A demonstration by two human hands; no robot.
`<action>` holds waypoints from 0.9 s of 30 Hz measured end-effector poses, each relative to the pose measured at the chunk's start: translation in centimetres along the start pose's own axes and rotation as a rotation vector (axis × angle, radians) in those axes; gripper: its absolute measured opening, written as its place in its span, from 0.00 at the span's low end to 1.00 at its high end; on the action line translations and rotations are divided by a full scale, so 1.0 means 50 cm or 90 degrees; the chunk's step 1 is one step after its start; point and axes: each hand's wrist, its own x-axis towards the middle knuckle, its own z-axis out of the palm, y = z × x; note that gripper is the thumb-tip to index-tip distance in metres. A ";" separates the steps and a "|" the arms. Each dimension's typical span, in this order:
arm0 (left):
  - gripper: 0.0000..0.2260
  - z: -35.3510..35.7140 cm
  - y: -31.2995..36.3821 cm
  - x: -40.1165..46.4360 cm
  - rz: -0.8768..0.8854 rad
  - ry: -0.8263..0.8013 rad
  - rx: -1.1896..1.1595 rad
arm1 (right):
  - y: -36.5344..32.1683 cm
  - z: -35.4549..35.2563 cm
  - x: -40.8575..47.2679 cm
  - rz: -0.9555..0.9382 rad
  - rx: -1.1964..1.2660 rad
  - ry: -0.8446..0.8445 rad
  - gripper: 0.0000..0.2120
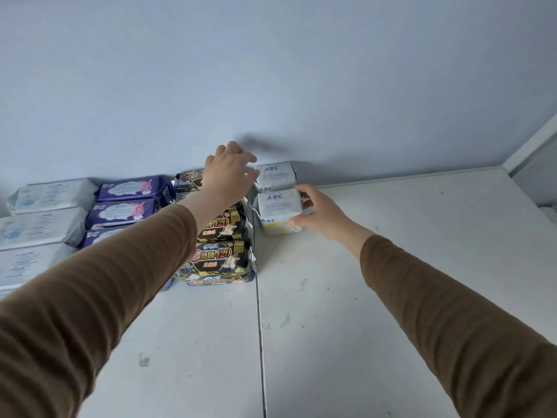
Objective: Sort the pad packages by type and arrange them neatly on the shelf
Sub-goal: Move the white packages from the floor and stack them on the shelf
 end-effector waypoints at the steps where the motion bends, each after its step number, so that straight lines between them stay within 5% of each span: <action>1: 0.14 -0.009 -0.002 -0.014 -0.001 0.011 -0.009 | 0.000 0.005 0.010 -0.001 -0.016 -0.004 0.33; 14: 0.16 -0.076 0.054 -0.279 -0.060 0.018 -0.024 | -0.055 0.025 -0.080 -0.017 -0.143 0.140 0.32; 27: 0.17 -0.077 0.120 -0.675 0.016 -0.001 -0.031 | -0.088 0.080 -0.538 -0.177 -0.293 0.056 0.21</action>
